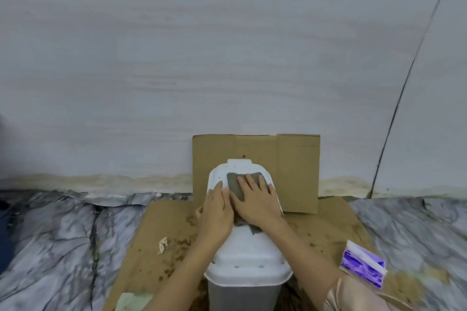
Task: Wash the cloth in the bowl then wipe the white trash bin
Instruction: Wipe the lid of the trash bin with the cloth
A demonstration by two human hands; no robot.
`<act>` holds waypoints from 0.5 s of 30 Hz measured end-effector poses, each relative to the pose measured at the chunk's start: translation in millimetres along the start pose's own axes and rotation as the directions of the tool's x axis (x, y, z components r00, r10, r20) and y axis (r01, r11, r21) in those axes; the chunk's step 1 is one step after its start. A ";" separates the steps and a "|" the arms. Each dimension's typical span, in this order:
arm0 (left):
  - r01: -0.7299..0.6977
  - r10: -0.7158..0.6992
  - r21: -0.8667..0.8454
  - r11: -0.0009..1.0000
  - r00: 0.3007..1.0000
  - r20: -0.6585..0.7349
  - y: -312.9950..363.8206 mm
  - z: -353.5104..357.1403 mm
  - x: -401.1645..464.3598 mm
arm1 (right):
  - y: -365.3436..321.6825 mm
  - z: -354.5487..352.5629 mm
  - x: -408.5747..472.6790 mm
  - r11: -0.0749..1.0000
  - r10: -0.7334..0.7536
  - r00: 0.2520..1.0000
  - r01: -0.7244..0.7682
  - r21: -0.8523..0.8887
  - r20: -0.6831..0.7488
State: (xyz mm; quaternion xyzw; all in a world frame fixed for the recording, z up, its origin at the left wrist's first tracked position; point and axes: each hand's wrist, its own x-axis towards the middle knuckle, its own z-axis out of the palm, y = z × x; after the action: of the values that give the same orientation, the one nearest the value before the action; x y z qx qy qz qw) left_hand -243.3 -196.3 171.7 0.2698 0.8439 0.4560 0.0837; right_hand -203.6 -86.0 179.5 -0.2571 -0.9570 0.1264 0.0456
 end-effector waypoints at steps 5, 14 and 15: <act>0.011 -0.041 0.371 0.929 0.996 0.073 -4.7 2.1 -3.4 | 23.4 0.5 79.1 0.958 0.119 0.993 -0.118 0.262 0.012; -0.038 0.007 0.335 0.941 0.996 0.093 -15.9 -0.6 3.8 | 47.4 1.0 -35.8 0.715 0.191 0.970 -0.032 0.699 -0.151; -0.033 0.005 0.320 0.947 0.996 0.088 -16.1 -0.9 3.2 | 44.8 3.0 -58.3 0.728 0.162 0.974 -0.011 0.686 -0.156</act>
State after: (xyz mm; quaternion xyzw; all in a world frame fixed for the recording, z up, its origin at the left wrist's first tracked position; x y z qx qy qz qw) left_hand -252.5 -202.3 159.4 0.3075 0.8999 0.3012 0.0703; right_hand -132.2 -78.5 163.4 -0.2789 -0.8209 0.4425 0.2290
